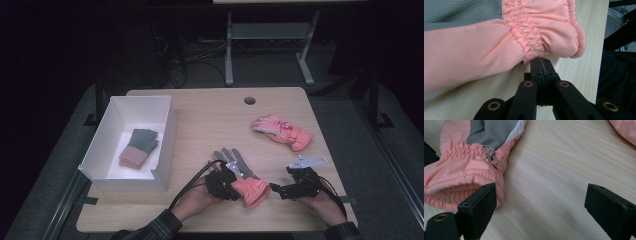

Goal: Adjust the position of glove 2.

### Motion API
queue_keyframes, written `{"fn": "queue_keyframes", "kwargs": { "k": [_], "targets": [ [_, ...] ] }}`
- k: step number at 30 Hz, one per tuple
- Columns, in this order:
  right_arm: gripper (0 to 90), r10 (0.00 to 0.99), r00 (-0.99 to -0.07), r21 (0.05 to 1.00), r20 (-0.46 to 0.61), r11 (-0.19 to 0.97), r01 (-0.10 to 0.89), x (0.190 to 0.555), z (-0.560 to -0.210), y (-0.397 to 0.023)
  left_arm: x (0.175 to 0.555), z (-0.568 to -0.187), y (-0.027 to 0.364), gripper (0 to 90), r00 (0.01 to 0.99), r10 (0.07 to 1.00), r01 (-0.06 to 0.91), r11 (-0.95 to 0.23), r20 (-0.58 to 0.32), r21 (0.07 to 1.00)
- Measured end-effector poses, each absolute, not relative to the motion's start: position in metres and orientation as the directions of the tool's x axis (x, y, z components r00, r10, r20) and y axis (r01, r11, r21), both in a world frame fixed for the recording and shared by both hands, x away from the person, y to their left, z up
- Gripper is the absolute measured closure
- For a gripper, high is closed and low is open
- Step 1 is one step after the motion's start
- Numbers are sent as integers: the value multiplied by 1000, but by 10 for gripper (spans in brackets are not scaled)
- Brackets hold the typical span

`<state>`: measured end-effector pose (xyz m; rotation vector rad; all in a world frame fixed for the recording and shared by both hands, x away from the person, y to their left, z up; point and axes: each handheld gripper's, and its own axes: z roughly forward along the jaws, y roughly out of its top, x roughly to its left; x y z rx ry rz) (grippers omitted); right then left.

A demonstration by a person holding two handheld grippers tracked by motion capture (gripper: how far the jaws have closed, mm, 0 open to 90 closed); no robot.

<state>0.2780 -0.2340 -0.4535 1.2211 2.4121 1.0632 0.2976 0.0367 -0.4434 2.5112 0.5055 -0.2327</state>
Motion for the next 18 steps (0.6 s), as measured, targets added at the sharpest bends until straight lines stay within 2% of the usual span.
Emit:
{"fn": "queue_keyframes", "kwargs": {
  "k": [4,9,14,18],
  "targets": [
    [102,778,-618,697,111,383,606,277,-454,-237,298,-443,36,898,917,304,395,-775,-257,494],
    [102,770,-628,690,115,392,608,277,-454,-239,296,-437,54,885,922,305,386,-766,-238,514],
    [93,765,-633,719,121,372,587,277,-450,-240,297,-433,77,730,918,333,395,-736,-214,549],
    [97,758,-642,673,118,414,613,277,-446,-239,295,-436,91,572,921,340,386,-731,-191,563]
  ]
}}
